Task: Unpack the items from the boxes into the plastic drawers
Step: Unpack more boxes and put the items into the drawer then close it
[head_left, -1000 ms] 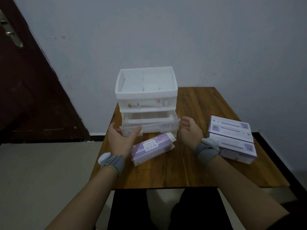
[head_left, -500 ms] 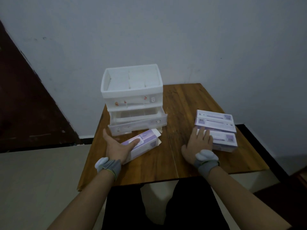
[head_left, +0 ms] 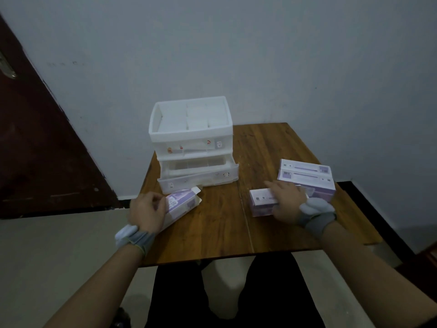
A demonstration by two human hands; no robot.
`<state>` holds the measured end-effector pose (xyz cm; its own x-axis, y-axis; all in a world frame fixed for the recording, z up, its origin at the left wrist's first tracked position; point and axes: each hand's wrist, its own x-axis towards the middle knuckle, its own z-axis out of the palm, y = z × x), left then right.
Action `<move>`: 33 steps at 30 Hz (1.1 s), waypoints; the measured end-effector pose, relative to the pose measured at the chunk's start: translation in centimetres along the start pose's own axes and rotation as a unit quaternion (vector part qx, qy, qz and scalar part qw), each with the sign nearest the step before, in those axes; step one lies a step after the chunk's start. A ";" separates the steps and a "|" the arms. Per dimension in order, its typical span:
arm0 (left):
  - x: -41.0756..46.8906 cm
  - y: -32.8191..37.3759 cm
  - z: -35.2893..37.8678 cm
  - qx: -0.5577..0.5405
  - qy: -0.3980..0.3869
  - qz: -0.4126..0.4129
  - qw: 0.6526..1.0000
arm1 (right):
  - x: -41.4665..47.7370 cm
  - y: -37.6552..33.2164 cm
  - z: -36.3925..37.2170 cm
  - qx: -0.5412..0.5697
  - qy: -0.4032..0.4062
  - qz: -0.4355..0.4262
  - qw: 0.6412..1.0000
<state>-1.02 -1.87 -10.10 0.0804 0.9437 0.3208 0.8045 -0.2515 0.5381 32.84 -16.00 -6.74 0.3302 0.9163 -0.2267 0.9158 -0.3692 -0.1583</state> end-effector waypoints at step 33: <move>-6.1 7.2 2.6 -0.421 -0.327 -0.206 0.821 | -2.0 -1.4 4.6 0.334 0.101 -0.094 0.933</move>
<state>5.78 -8.88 -10.18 0.4242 0.8301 -0.3619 0.1740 0.3175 0.9322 29.81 -18.02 -10.52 0.2770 0.9600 0.0397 0.6378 -0.1528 -0.7549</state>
